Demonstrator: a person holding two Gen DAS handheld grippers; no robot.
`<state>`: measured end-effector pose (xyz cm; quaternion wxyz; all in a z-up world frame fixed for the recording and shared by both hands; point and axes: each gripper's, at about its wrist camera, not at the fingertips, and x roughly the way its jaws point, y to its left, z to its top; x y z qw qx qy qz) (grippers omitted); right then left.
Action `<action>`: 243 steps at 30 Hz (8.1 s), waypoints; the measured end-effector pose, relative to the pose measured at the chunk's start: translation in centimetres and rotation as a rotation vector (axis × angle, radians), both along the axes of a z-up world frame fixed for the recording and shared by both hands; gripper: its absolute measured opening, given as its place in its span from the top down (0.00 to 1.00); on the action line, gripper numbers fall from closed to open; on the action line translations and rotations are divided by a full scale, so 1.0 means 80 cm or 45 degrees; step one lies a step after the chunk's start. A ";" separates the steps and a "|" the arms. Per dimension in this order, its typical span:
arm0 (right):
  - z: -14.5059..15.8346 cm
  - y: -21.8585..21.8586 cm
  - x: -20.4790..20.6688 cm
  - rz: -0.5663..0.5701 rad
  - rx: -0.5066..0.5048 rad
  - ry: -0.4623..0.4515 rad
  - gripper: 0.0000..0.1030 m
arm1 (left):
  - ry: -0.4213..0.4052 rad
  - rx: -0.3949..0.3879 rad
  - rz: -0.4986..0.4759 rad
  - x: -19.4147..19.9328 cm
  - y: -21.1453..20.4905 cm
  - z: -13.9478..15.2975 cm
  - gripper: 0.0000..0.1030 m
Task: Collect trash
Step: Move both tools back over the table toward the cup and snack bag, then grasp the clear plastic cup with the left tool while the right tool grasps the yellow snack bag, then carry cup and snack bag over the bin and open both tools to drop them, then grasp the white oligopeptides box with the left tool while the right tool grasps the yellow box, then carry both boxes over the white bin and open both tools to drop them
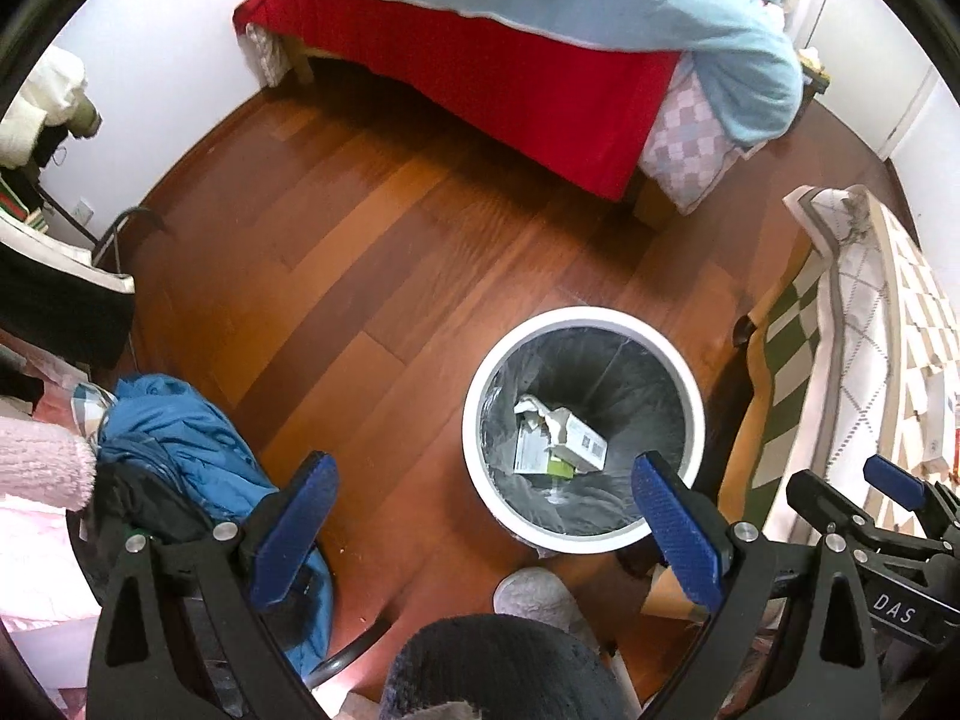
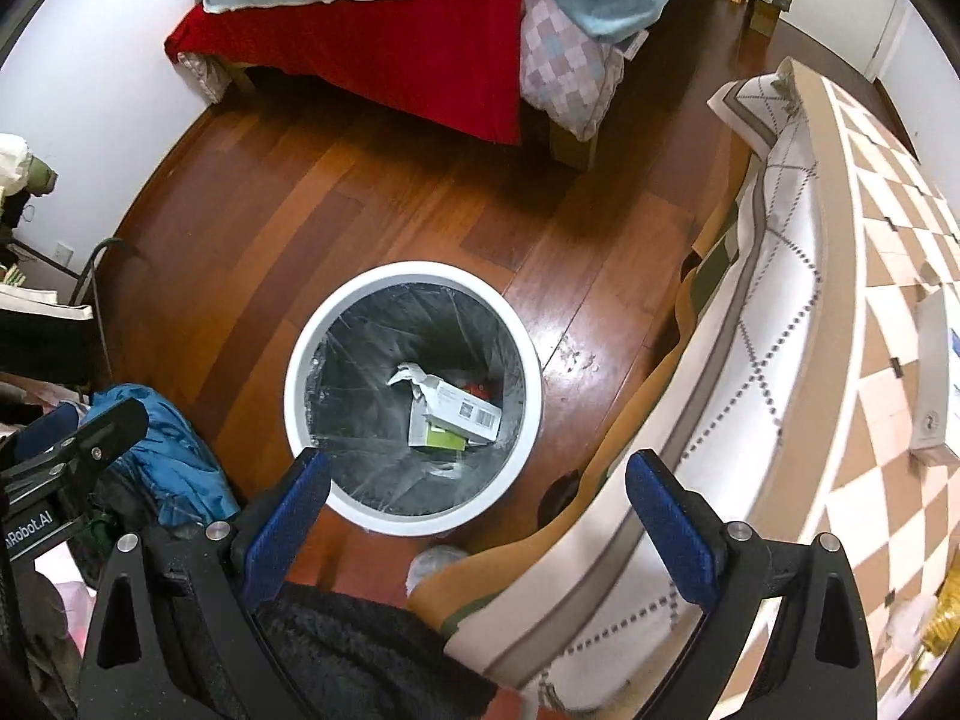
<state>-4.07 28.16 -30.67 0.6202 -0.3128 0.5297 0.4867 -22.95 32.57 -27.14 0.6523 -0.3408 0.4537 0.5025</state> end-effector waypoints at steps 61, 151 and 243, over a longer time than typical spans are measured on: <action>0.037 -0.433 0.389 -0.880 0.134 0.050 0.58 | -0.107 -0.149 -0.780 0.432 -0.311 -0.034 0.04; -0.082 0.048 0.029 -0.028 -0.111 0.202 0.01 | 0.016 -0.110 -0.005 0.027 0.052 -0.075 0.05; 0.029 -0.201 0.457 -0.445 -0.164 -0.085 0.44 | -0.087 0.136 -0.634 0.456 -0.127 0.050 0.69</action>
